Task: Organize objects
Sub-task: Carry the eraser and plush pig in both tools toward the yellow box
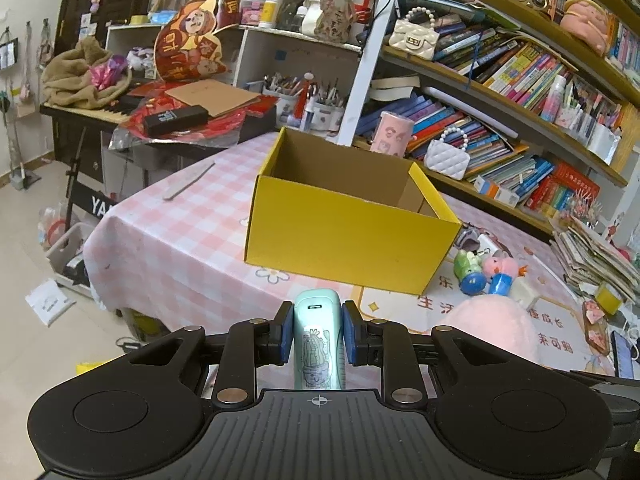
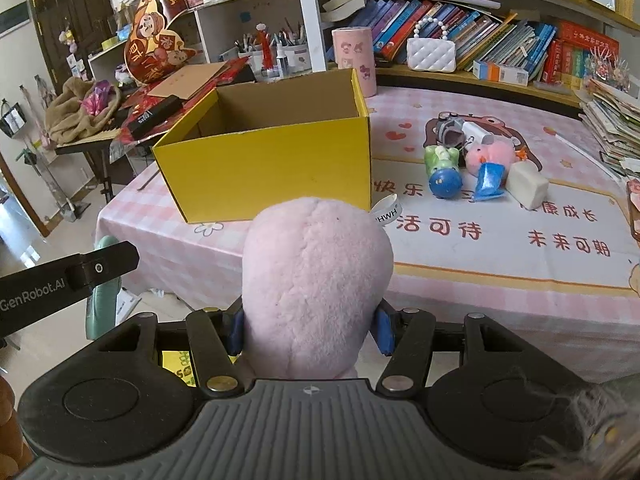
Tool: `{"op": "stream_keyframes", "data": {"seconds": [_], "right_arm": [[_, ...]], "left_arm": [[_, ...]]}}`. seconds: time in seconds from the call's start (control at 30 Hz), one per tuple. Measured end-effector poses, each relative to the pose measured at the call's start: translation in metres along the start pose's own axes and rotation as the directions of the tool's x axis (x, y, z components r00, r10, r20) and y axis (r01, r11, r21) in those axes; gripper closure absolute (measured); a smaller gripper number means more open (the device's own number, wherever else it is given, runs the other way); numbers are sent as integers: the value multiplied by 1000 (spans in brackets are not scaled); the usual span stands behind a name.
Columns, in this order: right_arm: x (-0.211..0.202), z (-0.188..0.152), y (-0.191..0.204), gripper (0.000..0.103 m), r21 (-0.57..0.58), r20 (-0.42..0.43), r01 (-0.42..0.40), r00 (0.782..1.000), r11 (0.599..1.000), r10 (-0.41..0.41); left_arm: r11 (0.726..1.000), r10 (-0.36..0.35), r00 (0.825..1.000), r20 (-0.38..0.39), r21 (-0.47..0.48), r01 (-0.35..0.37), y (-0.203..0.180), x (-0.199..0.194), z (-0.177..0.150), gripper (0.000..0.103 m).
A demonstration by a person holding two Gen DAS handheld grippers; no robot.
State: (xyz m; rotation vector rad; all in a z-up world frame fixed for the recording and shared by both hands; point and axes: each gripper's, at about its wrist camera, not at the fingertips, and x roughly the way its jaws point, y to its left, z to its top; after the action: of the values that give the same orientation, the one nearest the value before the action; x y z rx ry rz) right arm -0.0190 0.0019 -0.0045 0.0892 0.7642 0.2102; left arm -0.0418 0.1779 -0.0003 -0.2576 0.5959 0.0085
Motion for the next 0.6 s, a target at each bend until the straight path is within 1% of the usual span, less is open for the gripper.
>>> {"op": "stream_keyframes", "data": {"seconds": [0.13,0.27,0.37,0.5,0.6], "right_arm": [[9,12,0,47,-3,10,-19,1000,1000,19],[17,36,1,47,-14,48,-42,998,999,43],[24,64,4,47,-45,116,-59,991,997,64],[35,112,6,47,-94,231,-65,969,993,86],[52,141,2,47,-126,270,-64,958,990,96]], "left_arm": [[1000,2,1000,13,12,-2,-2,6,12,80],[1000,1,998,56,6,-1,-5,12,37,80],[1000,-3,994,108,16,2,-9,21,66,80],[1000,3,987,163,27,-8,-18,43,103,80],[1000,6,984,179,17,-9,-20,65,125,80]]}}
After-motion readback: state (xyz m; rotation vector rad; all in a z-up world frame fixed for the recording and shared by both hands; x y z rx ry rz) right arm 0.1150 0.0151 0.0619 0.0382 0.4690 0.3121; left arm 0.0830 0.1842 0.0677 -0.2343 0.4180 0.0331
